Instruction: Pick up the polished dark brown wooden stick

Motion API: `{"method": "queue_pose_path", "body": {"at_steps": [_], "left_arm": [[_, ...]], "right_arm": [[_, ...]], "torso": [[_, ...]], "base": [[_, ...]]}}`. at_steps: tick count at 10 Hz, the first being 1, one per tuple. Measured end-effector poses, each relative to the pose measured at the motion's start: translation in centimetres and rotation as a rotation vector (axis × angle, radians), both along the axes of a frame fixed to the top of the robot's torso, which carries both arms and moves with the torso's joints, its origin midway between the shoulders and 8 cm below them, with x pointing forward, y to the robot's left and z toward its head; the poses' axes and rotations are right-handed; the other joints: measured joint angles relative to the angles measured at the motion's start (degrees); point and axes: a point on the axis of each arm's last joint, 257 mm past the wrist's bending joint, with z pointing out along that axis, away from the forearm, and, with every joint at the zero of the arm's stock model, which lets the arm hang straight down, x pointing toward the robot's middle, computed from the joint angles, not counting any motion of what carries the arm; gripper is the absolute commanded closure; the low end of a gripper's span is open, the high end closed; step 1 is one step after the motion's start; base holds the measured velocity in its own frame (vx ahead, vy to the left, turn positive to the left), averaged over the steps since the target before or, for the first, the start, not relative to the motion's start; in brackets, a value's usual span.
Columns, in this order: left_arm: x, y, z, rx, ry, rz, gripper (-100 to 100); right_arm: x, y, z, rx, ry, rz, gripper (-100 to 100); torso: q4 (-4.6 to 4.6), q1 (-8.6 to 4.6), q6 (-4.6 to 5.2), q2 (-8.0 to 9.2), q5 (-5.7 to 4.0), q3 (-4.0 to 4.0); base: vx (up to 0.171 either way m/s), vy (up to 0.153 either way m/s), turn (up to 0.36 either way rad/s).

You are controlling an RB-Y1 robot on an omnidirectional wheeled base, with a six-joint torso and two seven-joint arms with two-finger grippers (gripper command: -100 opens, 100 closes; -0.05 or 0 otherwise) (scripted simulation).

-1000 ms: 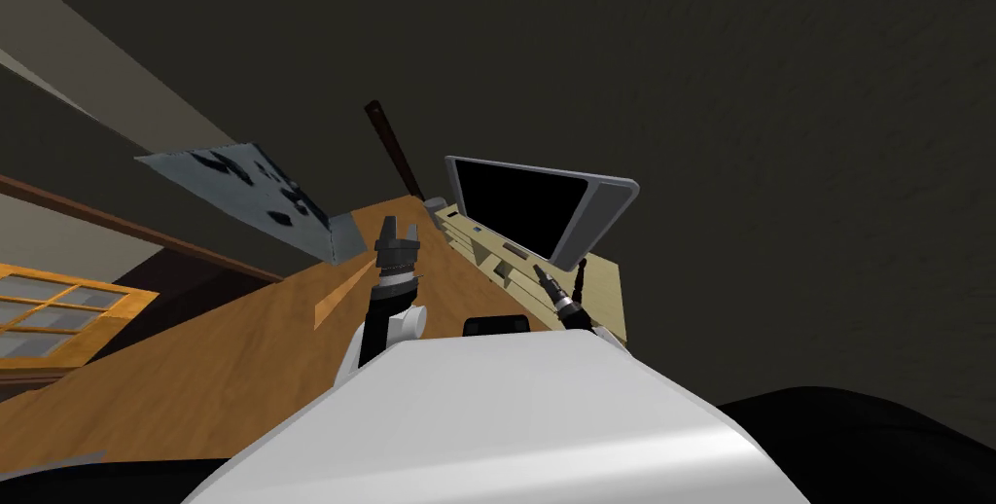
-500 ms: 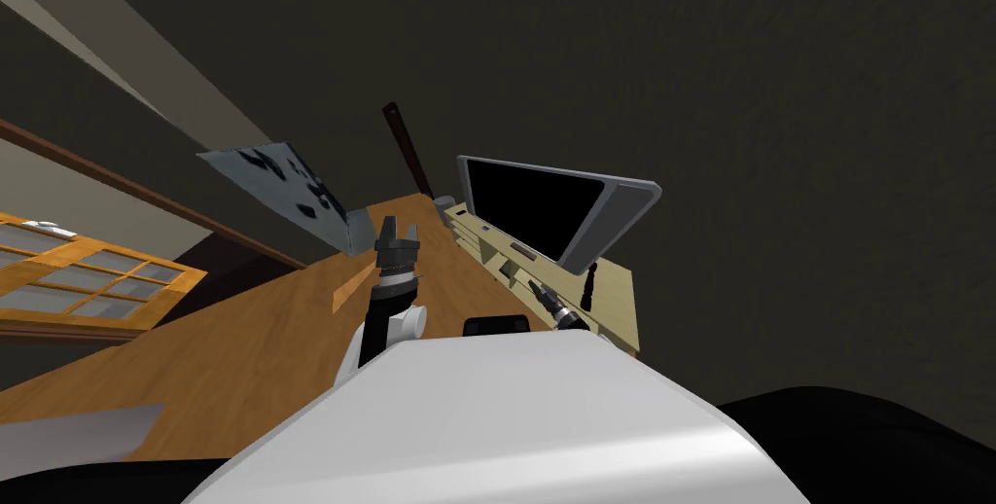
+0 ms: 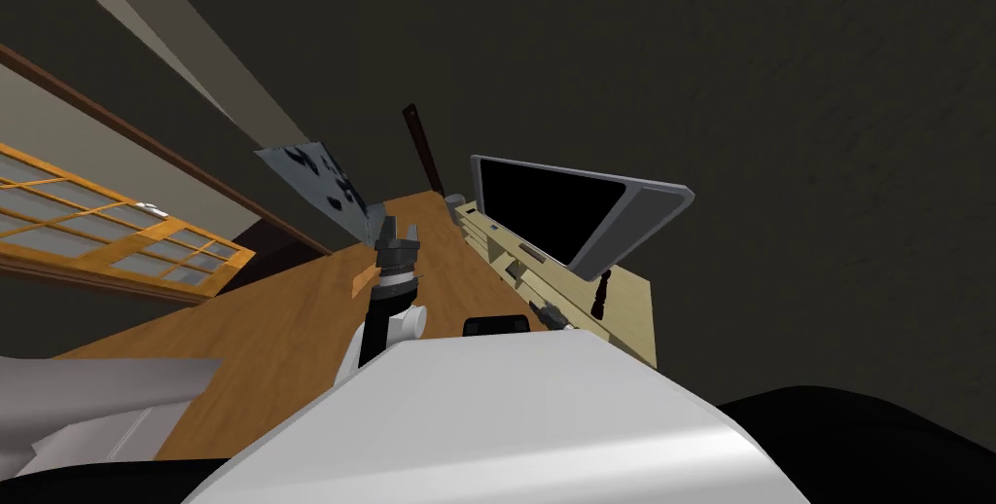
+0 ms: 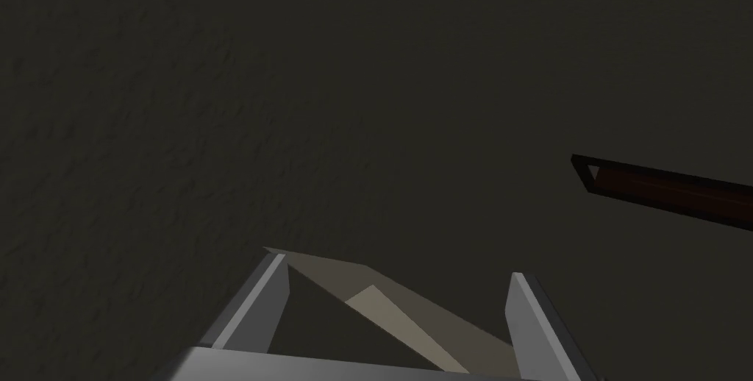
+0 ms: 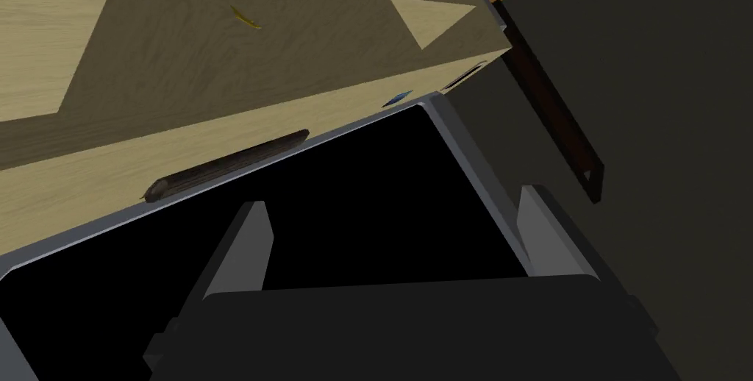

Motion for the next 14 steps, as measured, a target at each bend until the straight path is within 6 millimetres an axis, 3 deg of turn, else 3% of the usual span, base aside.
{"method": "queue_pose_path", "body": {"at_steps": [5,6,8,14], "left_arm": [[0.0,0.0,0.0,0.000,0.000,0.000,0],[0.0,0.0,0.0,0.000,0.000,0.000,0],[0.0,0.0,0.0,0.000,0.000,0.000,0],[0.0,0.0,0.0,0.000,0.000,0.000,0]], "right_arm": [[-5.0,-1.1,-4.1,-0.201,0.077,0.171,-100],[-7.0,-1.6,-5.3,-0.247,0.100,0.215,-100],[-9.1,-2.3,-6.7,-0.325,0.121,0.297,-100],[-15.0,-5.9,-9.5,-0.537,0.173,0.546,-100]], "torso": [[0.01,-0.07,0.04,0.00,-0.01,0.00],[0.01,-0.08,0.02,0.03,-0.01,0.02],[0.01,-0.12,0.01,0.02,-0.02,0.01],[0.01,-0.26,0.01,-0.01,-0.04,0.00]], "base": [[-0.015,0.022,0.165],[-0.016,0.006,0.106],[-0.016,0.002,0.174],[-0.012,-0.019,0.169]]}}
